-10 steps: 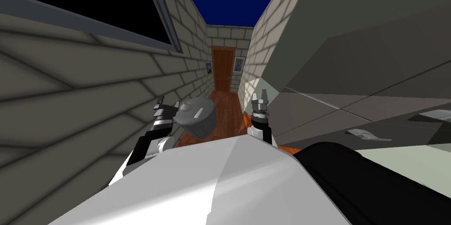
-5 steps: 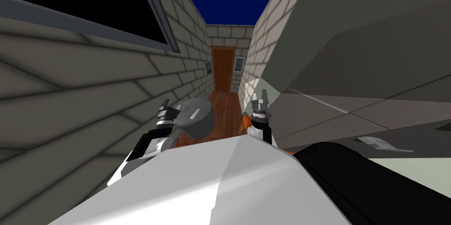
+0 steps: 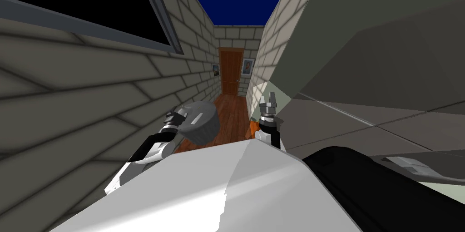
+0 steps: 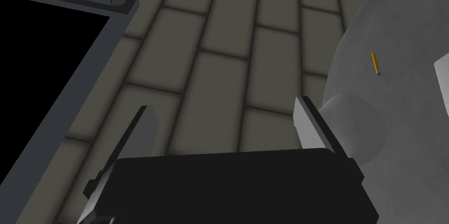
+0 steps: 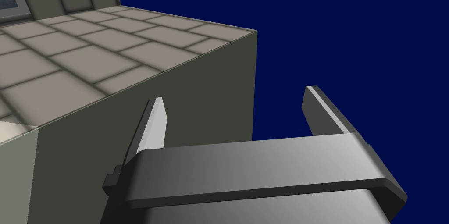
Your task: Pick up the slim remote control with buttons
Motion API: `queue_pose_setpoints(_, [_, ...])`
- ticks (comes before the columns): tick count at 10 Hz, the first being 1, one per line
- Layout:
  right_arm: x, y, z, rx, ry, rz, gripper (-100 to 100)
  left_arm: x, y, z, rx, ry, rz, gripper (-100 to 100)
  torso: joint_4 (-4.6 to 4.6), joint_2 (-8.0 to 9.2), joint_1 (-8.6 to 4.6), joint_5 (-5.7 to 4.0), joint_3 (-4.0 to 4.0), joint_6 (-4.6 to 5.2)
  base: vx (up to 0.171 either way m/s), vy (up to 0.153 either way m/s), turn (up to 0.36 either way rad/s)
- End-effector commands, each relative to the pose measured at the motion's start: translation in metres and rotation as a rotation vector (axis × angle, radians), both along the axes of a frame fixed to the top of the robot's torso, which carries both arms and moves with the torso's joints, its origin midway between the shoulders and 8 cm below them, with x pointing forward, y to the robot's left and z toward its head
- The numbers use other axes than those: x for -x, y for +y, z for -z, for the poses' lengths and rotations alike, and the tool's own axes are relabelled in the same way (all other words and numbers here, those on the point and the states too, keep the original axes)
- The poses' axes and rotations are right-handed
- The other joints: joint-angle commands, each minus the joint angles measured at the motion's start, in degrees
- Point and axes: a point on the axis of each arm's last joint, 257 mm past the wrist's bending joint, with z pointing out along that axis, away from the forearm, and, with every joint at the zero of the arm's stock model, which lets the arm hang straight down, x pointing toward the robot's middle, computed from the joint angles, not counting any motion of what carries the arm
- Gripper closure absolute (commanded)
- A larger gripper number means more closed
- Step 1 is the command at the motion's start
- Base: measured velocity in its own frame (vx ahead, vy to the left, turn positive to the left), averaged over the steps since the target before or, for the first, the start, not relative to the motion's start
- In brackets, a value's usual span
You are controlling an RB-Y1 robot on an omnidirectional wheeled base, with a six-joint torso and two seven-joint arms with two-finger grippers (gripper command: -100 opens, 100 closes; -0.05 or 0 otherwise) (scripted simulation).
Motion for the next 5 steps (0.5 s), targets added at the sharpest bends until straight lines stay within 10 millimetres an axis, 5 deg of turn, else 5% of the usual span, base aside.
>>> queue_pose_setpoints(1, [0.0, 0.0, 0.0, 0.0, 0.0, 0.0, 0, -0.002, 0.011, 0.025, 0.031, 0.074, -0.009, -100, 0.0, 0.0, 0.0, 0.0, 0.0, 0.0, 0.114, -0.152, 0.069])
queue_pose_setpoints(5, [0.0, 0.0, 0.0, 0.0, 0.0, 0.0, 0, 0.002, 0.036, 0.076, 0.092, 0.241, -0.033, -100, -0.01, -0.02, 0.12, 0.02, -0.01, 0.0, 0.071, -0.137, 0.058])
